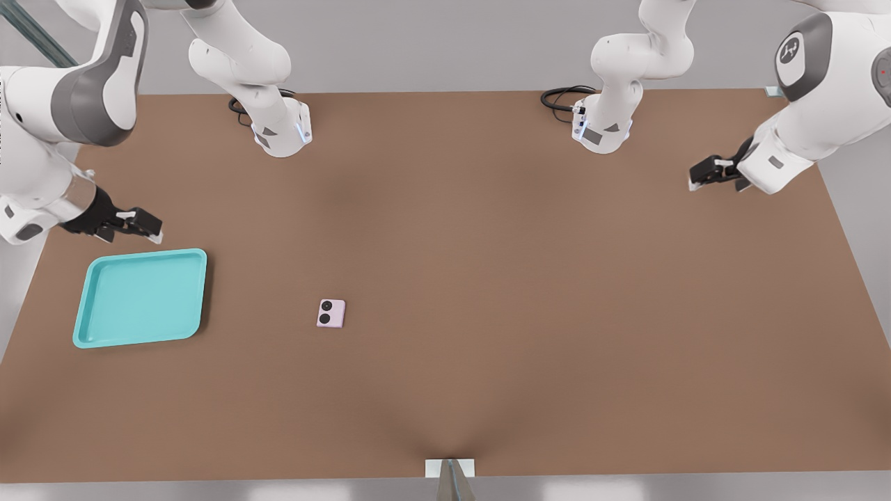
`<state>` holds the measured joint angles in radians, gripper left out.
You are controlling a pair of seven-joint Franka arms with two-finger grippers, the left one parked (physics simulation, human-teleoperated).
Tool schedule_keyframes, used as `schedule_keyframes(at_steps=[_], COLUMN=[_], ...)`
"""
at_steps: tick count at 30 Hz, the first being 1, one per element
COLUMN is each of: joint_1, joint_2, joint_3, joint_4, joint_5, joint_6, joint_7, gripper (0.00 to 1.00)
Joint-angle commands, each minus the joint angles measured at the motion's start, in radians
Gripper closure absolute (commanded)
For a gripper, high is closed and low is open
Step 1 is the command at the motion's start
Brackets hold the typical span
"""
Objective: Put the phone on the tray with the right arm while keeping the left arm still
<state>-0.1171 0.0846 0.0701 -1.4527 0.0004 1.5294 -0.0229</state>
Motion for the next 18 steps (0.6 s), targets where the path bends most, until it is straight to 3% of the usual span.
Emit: schedule_keyframes(at_steps=[1,3,6,11,18], joint_1=[0.02,0.027,0.037,0.174,0.24], joint_2=[0.0,0.023,0.136,0.282,0.443], joint_3=[0.008,0.017,0.129,0.129,0.129], joint_4=[0.005,0.0,0.003,-0.031,-0.074], joint_5=[0.007,0.004,-0.003,-0.049,-0.051], joint_6=[0.04,0.058,0.17,0.365,0.534], joint_7=[-0.042,-0.037,0.069,0.215,0.489], gripper=[0.0,0.0,0.0,0.0,0.0])
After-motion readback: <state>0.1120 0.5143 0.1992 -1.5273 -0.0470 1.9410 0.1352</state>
